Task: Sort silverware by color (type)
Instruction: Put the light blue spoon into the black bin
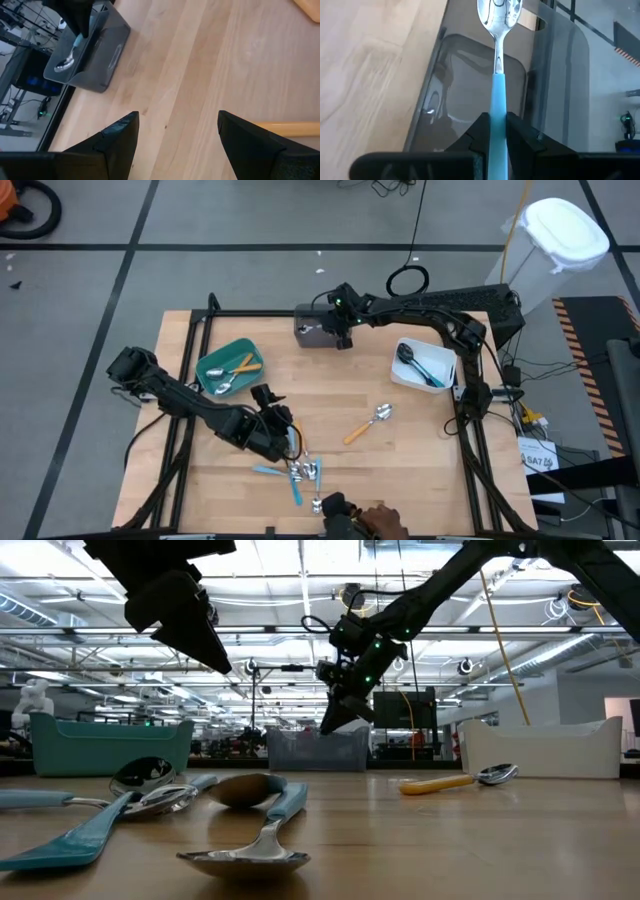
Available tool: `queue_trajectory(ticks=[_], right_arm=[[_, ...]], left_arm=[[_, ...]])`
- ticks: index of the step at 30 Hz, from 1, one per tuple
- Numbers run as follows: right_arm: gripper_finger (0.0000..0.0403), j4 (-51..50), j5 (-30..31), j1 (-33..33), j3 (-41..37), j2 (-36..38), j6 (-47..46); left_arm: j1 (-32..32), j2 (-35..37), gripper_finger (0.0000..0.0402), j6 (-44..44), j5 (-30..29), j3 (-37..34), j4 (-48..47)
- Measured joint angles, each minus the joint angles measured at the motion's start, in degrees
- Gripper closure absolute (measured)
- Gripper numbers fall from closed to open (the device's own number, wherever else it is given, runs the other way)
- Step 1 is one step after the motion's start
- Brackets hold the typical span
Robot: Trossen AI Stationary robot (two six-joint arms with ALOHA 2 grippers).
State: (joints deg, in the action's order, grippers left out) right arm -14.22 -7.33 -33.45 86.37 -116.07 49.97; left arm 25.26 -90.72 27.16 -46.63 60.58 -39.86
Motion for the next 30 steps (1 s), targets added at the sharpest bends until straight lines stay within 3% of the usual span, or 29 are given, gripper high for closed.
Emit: queue_trajectory(ticks=[20, 30], right_arm=[[0.0363, 2.44, 2.91, 0.04, 0.0, -1.9, -1.74], [0.031, 2.87, 3.34, 0.04, 0.0, -1.86, -3.45]], left_arm=[[-0.04, -0.02, 0.0133, -0.39, 0.02, 0.0, 0.77], [-0.04, -0.04, 0.0133, -0.39, 0.02, 0.0, 0.73]])
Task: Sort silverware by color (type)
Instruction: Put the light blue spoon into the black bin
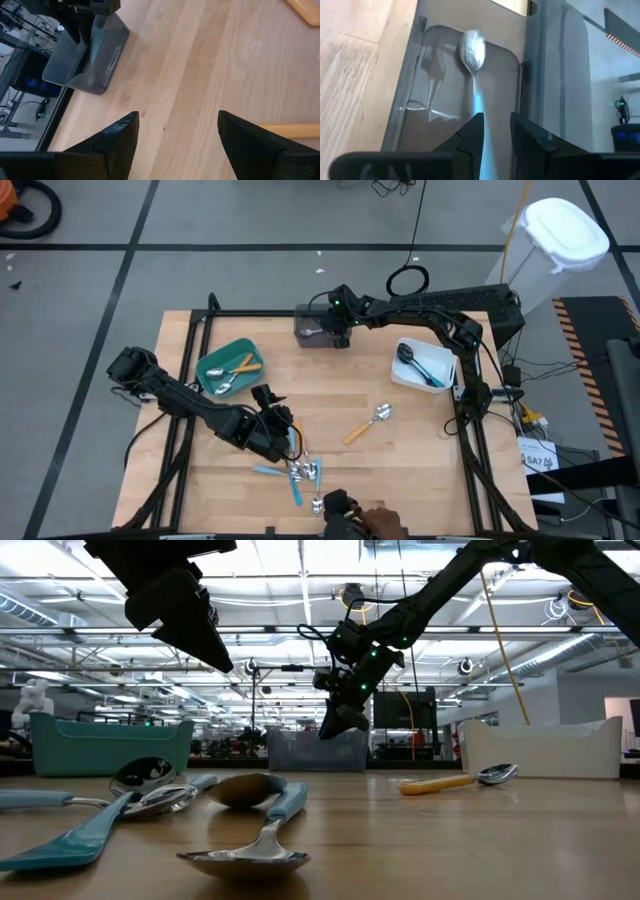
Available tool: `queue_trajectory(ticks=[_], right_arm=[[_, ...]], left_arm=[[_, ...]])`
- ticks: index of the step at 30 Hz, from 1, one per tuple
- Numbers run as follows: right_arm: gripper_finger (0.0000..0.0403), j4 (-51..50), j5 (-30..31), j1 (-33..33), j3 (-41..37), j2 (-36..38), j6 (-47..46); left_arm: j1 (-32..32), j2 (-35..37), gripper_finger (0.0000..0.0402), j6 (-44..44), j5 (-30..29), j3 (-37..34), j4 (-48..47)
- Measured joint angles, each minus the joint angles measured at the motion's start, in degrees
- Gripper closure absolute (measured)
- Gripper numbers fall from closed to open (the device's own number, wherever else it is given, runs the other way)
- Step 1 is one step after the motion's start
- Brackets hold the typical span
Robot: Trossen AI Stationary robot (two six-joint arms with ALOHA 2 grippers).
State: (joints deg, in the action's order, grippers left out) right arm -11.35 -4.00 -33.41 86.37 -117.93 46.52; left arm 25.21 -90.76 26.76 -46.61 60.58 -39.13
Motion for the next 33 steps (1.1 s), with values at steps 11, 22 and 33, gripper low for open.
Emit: queue_trajectory(ticks=[11, 22, 33], right_arm=[[0.0296, -1.51, 11.73, 4.51, 0.02, 3.94, -1.0], [0.0296, -19.95, -14.93, 12.72, -2.01, 17.71, -22.76], [0.0296, 6.69, -15.53, 32.24, -31.19, 28.5, -38.19]], left_arm=[[0.0, 0.0, 0.0133, 0.02, 0.0, 0.0, -0.05], [0.0, 0.0, 0.0133, 0.75, 0.07, -0.02, -0.03], [2.07, 0.0, 0.0133, 4.56, 0.33, -0.04, 2.07]])
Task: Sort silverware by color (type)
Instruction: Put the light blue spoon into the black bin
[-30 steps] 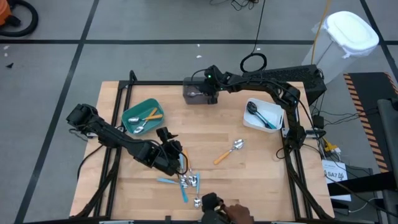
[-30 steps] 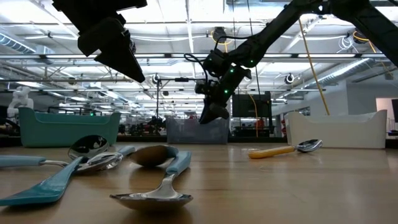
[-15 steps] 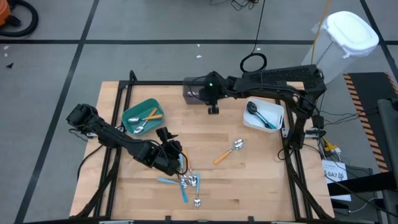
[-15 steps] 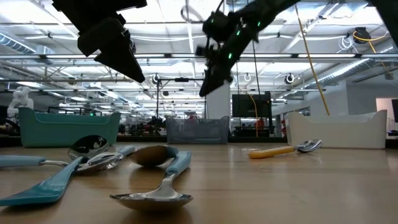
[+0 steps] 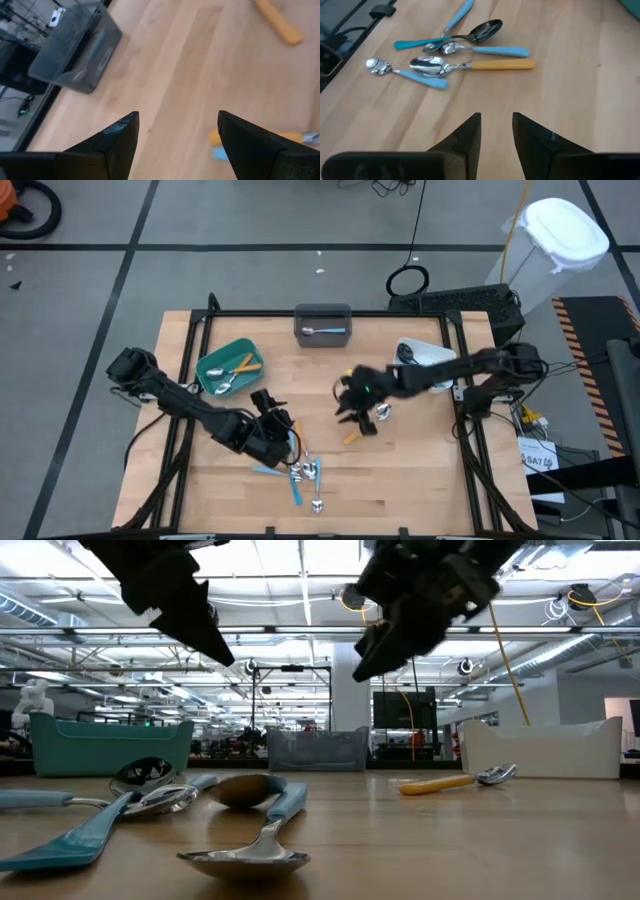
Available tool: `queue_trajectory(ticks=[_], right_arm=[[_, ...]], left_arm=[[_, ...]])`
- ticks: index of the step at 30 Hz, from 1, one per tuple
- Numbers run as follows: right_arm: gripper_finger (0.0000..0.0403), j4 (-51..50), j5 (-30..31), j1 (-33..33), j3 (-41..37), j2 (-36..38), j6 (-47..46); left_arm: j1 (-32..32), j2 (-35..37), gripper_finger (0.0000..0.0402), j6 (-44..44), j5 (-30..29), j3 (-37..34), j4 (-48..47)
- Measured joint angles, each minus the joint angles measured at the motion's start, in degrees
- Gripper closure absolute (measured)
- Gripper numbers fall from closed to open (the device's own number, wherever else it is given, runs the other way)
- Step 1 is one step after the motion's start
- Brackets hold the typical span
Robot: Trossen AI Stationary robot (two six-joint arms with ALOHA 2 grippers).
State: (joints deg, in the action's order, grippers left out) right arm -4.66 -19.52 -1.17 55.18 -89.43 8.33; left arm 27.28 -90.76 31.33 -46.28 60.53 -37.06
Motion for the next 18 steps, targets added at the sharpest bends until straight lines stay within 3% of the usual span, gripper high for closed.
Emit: queue_trajectory(ticks=[4, 9, 18], right_arm=[[0.0296, 8.8, 9.91, 7.32, -5.67, 0.1, -6.97], [0.0296, 12.61, 20.8, 15.82, -6.87, -1.47, -8.86], [0.0292, 29.33, 22.47, 22.35, -6.8, -6.63, -10.27]], left_arm=[[1.25, 0.0, 0.0133, 0.11, 0.02, 0.0, 2.81], [2.46, 0.0, 0.0133, -0.18, 0.02, 0.0, 7.48], [4.13, 0.0, 0.0133, 1.23, 0.03, 0.0, 13.23]])
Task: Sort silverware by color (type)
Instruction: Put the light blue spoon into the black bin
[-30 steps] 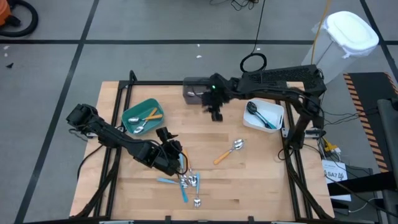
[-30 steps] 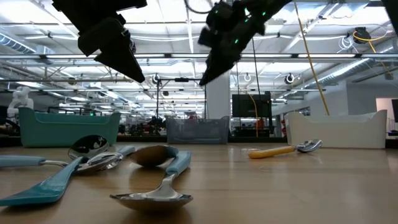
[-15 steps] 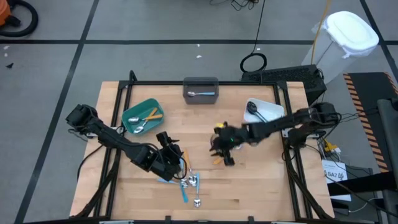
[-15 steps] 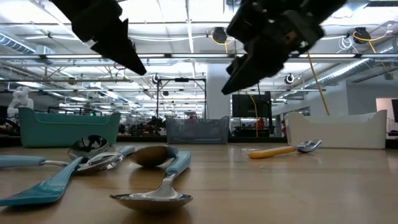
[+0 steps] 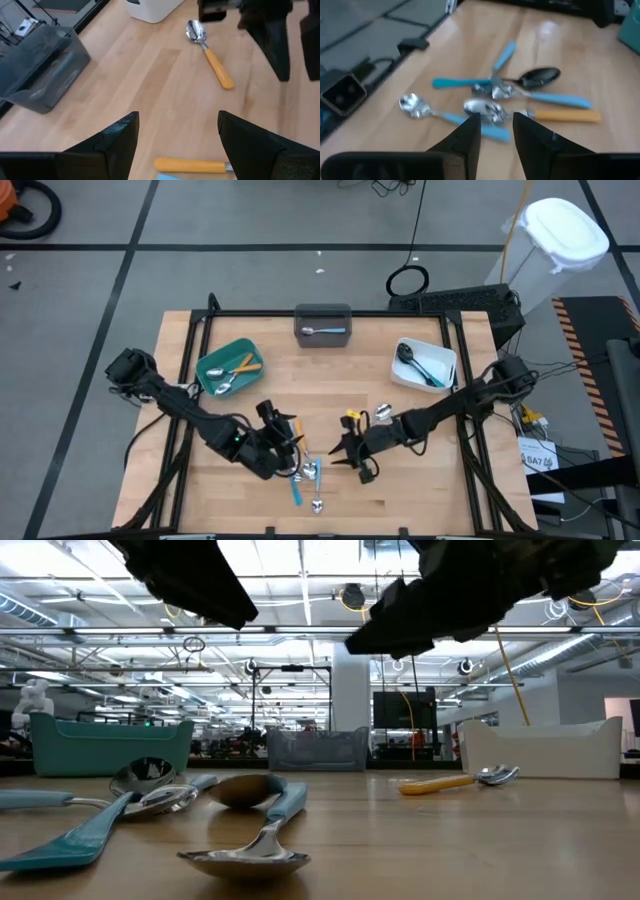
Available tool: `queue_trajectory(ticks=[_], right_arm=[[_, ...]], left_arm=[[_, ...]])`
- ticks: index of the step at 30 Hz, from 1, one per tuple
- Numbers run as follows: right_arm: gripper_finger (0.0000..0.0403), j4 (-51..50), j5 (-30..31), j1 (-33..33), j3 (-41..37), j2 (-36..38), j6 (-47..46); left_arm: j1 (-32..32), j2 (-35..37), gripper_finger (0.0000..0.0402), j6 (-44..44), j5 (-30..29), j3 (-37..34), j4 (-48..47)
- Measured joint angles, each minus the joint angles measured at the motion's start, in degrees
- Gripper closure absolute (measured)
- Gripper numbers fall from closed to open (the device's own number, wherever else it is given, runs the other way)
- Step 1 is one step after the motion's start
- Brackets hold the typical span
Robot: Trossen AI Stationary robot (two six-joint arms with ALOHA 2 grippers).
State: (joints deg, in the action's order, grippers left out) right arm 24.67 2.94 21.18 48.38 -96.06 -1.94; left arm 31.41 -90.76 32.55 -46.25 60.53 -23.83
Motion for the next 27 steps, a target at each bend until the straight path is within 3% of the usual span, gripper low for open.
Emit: queue_trajectory(ticks=[6, 12, 16, 22, 27], right_arm=[[0.0269, 8.51, 0.07, 1.4, 0.16, -6.52, -1.34], [0.0235, 7.74, 0.06, 1.6, 3.64, -11.77, -4.62], [0.021, 1.13, 0.3, 1.59, 9.35, -14.37, -0.68], [0.0187, -16.44, 1.92, 0.95, 18.32, -18.06, 5.3], [0.0189, -20.57, 1.79, 0.42, 20.37, -18.3, 10.34]], left_arm=[[2.83, -0.01, 0.0133, 5.09, 0.13, 0.0, 0.12], [6.59, -3.81, 0.0133, 7.39, 0.09, 0.02, 2.07], [8.09, -7.98, 0.0133, 7.67, 0.46, -0.02, 4.02], [8.44, -12.41, 0.0133, 8.54, 4.56, 0.0, 7.03], [8.64, -12.84, 0.0133, 8.76, 5.74, 0.75, 10.36]])
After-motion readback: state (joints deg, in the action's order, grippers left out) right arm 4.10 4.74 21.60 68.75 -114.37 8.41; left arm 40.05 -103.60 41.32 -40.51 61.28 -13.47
